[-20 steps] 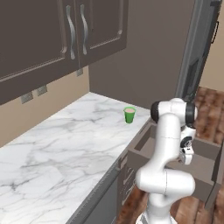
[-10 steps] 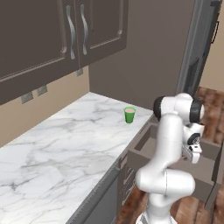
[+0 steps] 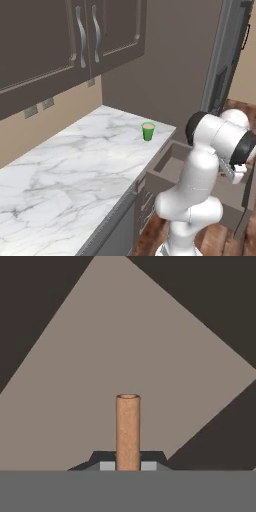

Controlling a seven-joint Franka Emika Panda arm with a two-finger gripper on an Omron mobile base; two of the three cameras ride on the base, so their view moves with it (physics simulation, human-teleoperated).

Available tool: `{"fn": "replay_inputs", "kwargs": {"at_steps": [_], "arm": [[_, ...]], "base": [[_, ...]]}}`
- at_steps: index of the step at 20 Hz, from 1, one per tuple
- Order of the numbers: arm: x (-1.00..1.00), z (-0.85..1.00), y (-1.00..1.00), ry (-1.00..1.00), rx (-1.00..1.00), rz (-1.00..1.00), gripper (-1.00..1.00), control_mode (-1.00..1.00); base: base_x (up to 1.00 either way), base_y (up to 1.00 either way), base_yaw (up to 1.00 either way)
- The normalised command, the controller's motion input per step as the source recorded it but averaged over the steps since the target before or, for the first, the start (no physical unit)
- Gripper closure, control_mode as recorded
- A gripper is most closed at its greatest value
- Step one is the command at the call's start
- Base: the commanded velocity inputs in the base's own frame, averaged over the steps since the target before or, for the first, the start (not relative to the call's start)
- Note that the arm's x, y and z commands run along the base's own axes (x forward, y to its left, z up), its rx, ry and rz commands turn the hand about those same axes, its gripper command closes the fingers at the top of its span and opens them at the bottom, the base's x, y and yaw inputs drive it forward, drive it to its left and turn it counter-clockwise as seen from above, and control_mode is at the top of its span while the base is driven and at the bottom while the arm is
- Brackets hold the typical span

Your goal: Pick up the straw from the left drawer and put it inside the smoothie cup.

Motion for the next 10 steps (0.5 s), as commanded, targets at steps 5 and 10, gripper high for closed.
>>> {"fn": "replay_inputs", "kwargs": {"at_steps": [5, 10], "arm": [[0.02, 1.00, 0.41, -0.04, -0.11, 0.01, 1.00, -1.00], [0.00, 1.00, 0.72, 0.00, -0.25, 0.01, 1.00, -1.00]], "base": [[0.00, 0.00, 0.00], [0.00, 0.00, 0.00]]}}
